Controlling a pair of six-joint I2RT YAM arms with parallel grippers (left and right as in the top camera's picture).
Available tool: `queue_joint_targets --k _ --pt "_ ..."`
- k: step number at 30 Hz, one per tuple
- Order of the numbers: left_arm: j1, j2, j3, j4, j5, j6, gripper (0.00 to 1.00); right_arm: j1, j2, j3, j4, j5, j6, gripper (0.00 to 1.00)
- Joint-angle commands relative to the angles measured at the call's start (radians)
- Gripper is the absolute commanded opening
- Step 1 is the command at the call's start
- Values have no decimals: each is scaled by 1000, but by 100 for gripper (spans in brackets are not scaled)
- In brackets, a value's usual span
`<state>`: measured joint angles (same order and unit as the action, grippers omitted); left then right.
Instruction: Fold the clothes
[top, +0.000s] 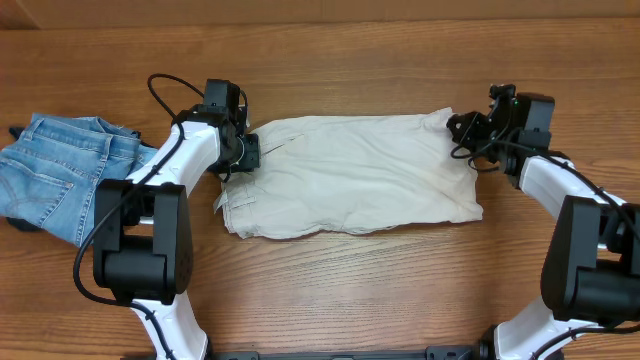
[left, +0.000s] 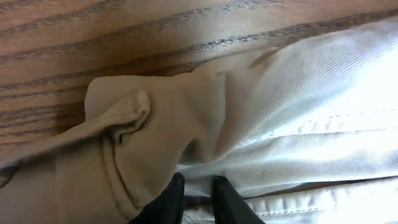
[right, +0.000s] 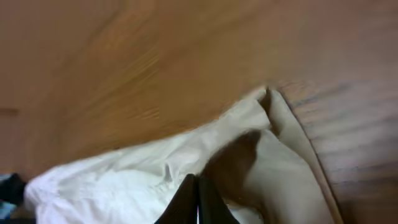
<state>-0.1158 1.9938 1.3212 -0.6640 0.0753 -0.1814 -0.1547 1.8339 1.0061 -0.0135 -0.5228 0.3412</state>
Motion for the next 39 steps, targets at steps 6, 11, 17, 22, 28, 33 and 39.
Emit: queue_joint_targets --k 6,11,17,22,28,33,39 --pt "10 53 -27 -5 -23 -10 22 -18 23 77 115 107 108 4" --pt "10 53 -27 -19 -23 -5 30 -16 107 77 227 119 116 4" --pt "9 51 38 -76 -26 57 43 -82 4 105 88 -78 98 41" --pt "-51 51 295 -225 -4 189 34 -65 -201 107 -286 -82 97 15" --pt "-194 77 330 -162 28 321 15 183 -146 106 -752 158 -5 15" --pt "-218 224 330 -127 24 346 15 243 -10 106 -817 347 45 15" --pt "-180 285 331 -111 -138 305 15 161 27 106 -882 658 154 16"
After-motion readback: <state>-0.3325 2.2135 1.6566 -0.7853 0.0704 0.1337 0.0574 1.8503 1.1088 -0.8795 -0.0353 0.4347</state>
